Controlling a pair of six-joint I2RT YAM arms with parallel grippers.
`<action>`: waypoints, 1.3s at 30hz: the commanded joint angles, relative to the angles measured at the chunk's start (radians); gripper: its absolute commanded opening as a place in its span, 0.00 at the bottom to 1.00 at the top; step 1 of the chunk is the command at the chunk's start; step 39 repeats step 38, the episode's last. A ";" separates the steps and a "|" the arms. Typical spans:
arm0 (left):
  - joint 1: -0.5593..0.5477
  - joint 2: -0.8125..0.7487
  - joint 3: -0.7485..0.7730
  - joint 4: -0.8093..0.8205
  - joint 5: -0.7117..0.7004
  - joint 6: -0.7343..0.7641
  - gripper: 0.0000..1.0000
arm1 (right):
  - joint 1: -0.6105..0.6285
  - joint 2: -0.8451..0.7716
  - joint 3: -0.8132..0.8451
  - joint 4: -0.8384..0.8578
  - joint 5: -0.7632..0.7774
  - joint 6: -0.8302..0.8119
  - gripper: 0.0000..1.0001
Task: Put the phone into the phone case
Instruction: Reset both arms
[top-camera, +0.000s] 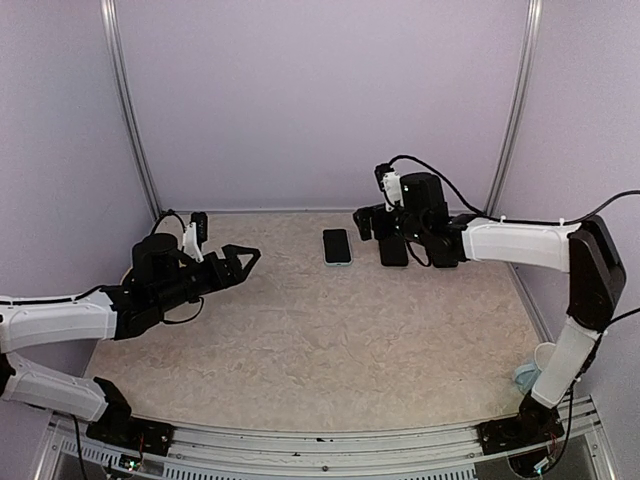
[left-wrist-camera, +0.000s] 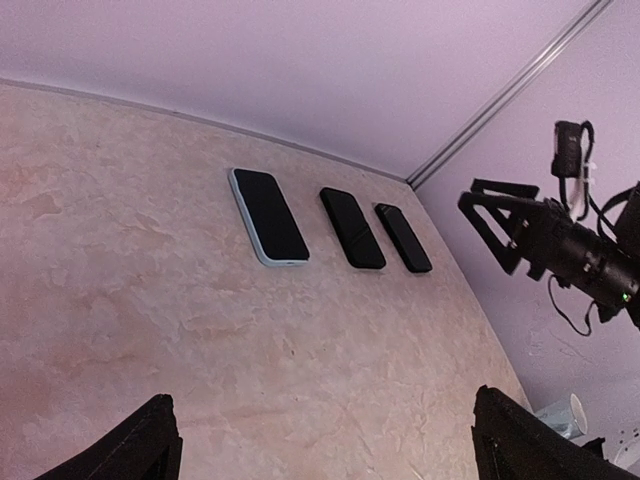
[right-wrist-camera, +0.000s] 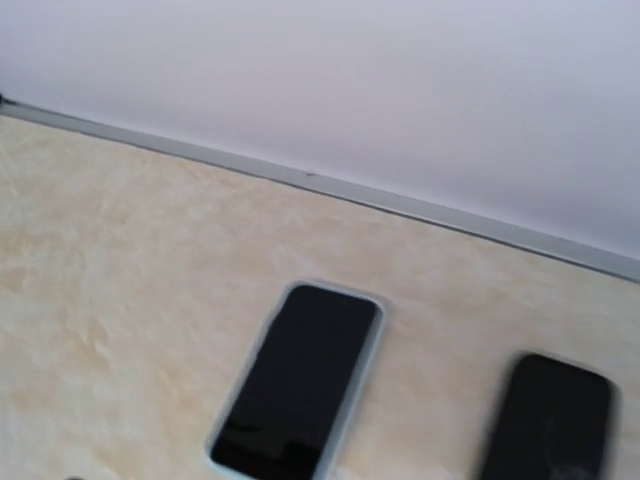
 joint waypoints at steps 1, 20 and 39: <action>0.005 -0.031 0.063 -0.133 -0.175 0.067 0.99 | 0.002 -0.164 -0.168 -0.003 0.067 -0.086 1.00; 0.042 -0.189 0.047 -0.232 -0.328 0.288 0.99 | -0.129 -0.866 -0.646 -0.051 -0.018 -0.022 1.00; 0.181 -0.261 0.026 -0.276 -0.183 0.273 0.99 | -0.190 -1.090 -0.727 -0.134 0.094 -0.036 1.00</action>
